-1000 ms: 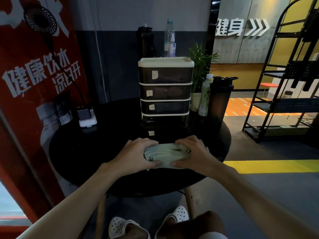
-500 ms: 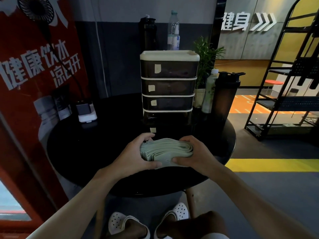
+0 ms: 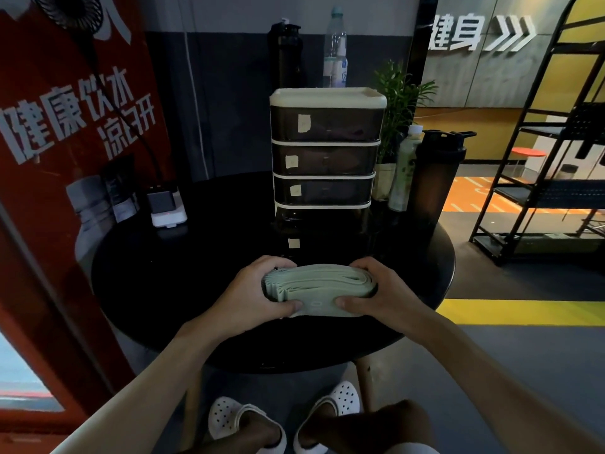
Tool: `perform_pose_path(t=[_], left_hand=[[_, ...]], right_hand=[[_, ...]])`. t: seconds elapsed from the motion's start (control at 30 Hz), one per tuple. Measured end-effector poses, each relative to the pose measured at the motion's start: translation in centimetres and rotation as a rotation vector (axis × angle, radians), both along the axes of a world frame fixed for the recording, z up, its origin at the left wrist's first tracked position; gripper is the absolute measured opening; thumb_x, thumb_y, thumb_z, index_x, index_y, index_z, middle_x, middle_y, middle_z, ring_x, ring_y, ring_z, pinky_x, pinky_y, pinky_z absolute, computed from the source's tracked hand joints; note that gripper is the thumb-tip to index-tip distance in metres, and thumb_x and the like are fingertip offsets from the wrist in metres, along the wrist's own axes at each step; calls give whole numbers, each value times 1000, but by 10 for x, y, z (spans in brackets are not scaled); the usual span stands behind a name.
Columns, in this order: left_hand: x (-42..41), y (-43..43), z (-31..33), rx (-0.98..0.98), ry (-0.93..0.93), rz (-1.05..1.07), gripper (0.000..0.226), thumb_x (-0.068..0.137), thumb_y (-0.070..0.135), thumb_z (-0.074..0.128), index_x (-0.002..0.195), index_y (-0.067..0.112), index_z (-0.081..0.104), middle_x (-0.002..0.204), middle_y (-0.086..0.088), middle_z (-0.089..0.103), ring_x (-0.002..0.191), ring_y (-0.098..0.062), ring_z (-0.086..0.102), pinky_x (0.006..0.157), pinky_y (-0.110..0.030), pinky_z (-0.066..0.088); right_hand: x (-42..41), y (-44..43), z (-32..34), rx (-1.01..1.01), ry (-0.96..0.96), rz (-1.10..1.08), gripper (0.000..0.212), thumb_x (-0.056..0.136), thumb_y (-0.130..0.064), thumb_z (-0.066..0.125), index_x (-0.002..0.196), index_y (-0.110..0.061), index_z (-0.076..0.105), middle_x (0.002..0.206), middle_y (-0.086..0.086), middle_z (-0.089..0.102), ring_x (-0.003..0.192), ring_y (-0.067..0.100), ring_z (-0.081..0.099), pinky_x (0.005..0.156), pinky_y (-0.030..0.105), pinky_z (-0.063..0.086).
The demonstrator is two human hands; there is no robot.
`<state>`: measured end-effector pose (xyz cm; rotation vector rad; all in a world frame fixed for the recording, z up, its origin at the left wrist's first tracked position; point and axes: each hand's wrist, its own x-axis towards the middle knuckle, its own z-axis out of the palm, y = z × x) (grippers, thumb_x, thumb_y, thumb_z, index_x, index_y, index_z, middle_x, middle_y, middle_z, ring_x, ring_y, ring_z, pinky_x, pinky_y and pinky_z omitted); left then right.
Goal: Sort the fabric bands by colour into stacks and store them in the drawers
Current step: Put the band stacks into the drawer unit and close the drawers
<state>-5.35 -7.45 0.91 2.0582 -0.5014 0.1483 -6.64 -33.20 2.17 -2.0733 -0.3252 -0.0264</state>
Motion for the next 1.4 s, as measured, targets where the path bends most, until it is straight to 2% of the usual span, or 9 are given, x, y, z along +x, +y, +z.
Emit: perform_pose_path(t=[0.13,0.6,0.77,0.83,1.0,1.13,1.2,1.3,1.4], left_hand=[[-3,2,1,-27,60,4,61,67,18,91,119,31,63,107,7,68,99,-10,68,85,-31,58],[-2,0,30,-106,34,97,48,65,10,92,105,23,70,96,3,73,76,-14,72,67,-19,56],[31,-10,68,-105,-65,139,57,64,16,92,116,22,68,100,8,71,90,1,68,78,-14,52],[53,-18,77,-88,-118,156,58,64,21,92,116,24,67,107,12,65,95,3,64,84,-12,50],[108,-37,72,-66,-120,220,64,64,23,93,122,23,66,109,13,64,96,5,61,82,-6,46],[128,-43,48,-90,-91,272,65,65,18,92,125,19,66,102,16,64,88,12,62,74,-4,46],[135,-42,38,-82,-86,310,64,64,21,93,122,22,66,101,19,63,90,12,61,75,-2,43],[145,-40,30,-31,-109,353,66,57,36,95,115,41,65,105,22,63,109,-4,59,100,-22,46],[151,-38,29,42,-82,360,57,52,46,92,101,52,61,106,26,63,113,-10,57,108,-43,41]], right_hand=[[0,-1,-1,-14,-26,-4,51,68,-27,87,109,-24,57,102,-8,64,90,2,61,74,21,55],[8,1,9,36,-134,-65,53,67,-29,87,113,-27,61,101,-10,65,92,0,63,79,21,55],[41,0,38,201,-235,-119,50,68,-23,87,110,-29,61,100,-5,68,79,1,67,66,15,52],[61,-2,46,183,-296,-154,47,70,-27,86,110,-29,61,105,-6,66,89,4,64,77,25,56],[114,-2,39,71,-350,-344,54,62,-54,79,110,-44,54,113,-14,55,111,13,53,101,46,43],[127,-1,21,38,-244,-481,69,66,-42,84,125,-40,49,121,-9,40,116,17,35,100,27,22],[128,0,13,44,-226,-494,68,67,-39,85,126,-40,50,120,-9,34,112,15,28,97,26,21],[131,2,6,74,-205,-507,66,65,-40,84,122,-43,51,122,-9,31,113,15,26,102,30,24],[131,3,6,58,-179,-510,64,65,-41,83,121,-42,52,119,-9,30,115,14,27,110,37,26]])
